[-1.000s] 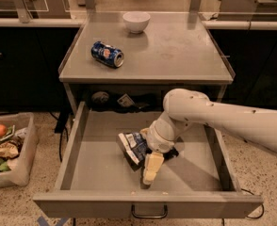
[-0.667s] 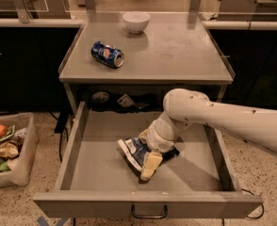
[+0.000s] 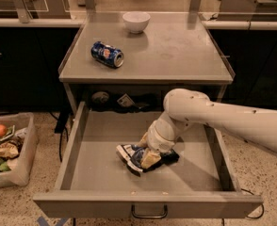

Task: Pick blue chip bag from top drawer and place on counter

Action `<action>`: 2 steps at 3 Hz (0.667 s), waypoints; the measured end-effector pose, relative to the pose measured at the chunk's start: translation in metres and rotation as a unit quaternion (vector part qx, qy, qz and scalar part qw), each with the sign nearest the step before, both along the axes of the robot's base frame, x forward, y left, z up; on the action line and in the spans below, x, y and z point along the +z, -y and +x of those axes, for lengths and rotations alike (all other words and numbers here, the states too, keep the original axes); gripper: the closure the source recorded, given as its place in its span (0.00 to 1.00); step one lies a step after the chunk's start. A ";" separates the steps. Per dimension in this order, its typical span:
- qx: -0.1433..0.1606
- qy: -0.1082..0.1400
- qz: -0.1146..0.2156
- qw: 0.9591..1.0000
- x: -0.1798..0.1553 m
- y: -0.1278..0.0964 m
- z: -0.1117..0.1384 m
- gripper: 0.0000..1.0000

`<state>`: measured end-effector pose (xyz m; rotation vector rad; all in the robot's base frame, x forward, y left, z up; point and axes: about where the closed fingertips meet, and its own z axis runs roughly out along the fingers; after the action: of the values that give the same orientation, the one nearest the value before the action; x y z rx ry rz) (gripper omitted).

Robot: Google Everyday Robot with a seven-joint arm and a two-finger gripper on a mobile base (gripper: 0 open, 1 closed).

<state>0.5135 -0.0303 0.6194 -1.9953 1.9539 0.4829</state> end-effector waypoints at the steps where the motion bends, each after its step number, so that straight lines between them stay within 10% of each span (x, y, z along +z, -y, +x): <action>1: 0.000 0.000 0.000 1.000 0.000 0.000 0.000 0.90; 2: 0.008 -0.004 0.058 0.998 0.016 -0.003 0.003 1.00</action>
Offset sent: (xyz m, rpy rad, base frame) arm 0.0133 0.0034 0.0658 0.4129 0.0262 0.0487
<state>0.5168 -0.0271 0.6355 -1.9407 1.8718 0.5948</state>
